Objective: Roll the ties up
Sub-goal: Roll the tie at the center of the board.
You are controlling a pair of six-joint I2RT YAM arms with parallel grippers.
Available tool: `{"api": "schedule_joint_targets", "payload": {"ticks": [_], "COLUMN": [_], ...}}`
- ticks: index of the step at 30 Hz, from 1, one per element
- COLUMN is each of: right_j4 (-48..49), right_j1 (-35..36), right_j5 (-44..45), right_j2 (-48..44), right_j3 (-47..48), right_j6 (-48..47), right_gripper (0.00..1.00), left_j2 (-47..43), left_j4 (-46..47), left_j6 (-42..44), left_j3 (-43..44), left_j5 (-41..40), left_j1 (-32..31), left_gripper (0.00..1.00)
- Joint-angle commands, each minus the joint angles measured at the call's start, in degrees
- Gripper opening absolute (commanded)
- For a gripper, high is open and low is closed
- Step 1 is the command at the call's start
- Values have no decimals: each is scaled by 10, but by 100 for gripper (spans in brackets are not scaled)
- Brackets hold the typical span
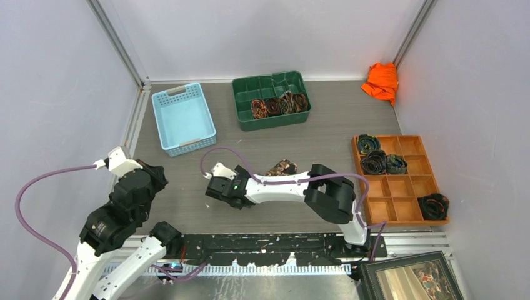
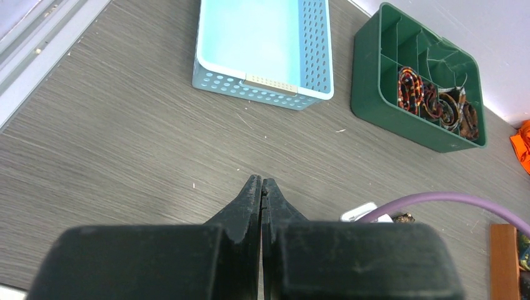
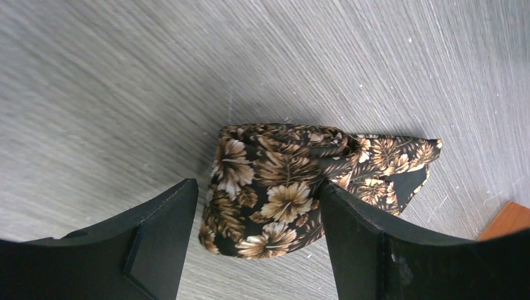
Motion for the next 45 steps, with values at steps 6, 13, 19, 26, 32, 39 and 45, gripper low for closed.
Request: {"api": "schedule_joint_targets", "payload": {"ticks": [6,13,19,26,32,39,45], "right_j4": [28,46,93,162,242,386,488], "right_j1": [-57,-90,-126,-154,-158,-182,-210], "right_j5": [-41,-84,-184,-408,-527,-633,-655], "right_j2": [-26,-30,-66,-105,-119,-139,-186], "right_j3": [-42,-67,-88,-89,-115,-199,-292], "right_j6": [24,36,54,90,151,253,303], "right_gripper": [68,51,41,36,36,35,34], "left_j2": [34,43,49,74,94,118,159], "left_j4": [8,19,39,64,81,115,157], "left_j6": [-16,-12,9,29,46,54,52], "left_j3": [2,2,12,30,46,52,49], "left_j5": [-20,-18,-16,-17,-6,27,72], "left_j1": [-3,-3,-3,-3,-3,-3,-3], "left_gripper": [0,0,0,0,0,0,0]}}
